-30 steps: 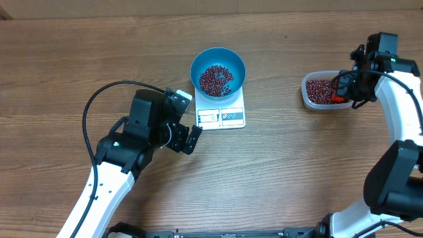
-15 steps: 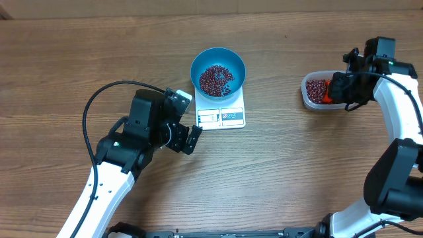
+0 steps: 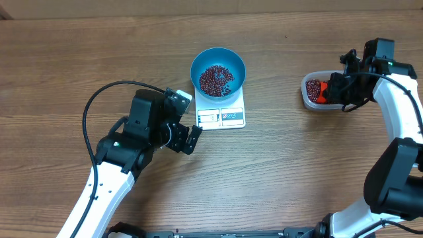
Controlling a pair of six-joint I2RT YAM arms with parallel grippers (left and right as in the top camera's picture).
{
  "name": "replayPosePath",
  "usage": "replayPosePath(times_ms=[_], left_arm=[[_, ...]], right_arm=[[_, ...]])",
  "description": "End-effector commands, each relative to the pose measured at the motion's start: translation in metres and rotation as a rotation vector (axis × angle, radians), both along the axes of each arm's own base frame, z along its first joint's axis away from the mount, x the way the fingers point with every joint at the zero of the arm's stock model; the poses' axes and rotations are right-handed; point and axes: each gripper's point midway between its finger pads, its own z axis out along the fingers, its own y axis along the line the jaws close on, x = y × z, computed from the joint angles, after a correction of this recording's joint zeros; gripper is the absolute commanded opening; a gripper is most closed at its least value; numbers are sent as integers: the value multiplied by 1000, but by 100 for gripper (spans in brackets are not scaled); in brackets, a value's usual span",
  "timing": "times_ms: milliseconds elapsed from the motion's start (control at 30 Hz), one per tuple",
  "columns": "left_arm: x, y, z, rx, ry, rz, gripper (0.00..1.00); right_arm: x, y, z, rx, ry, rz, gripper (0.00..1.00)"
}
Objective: Scoop item into bowl and weigh 150g on scale
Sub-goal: 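Scoop beans from the tub with the right gripper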
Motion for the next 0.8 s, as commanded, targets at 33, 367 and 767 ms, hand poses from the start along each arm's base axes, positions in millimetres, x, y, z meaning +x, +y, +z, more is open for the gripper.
replayPosePath(times_ms=[33, 367, 767], left_arm=[[0, 2, -2, 15, -8, -10, 99], [0, 2, -2, 15, -8, -10, 100], [0, 2, -2, 15, -8, -10, 99]], right_arm=[[-5, 0, -11, 89, 38, -52, 4], [-10, -16, -11, 251, 16, -126, 4], [-11, -15, -27, 323, 36, -243, 4]])
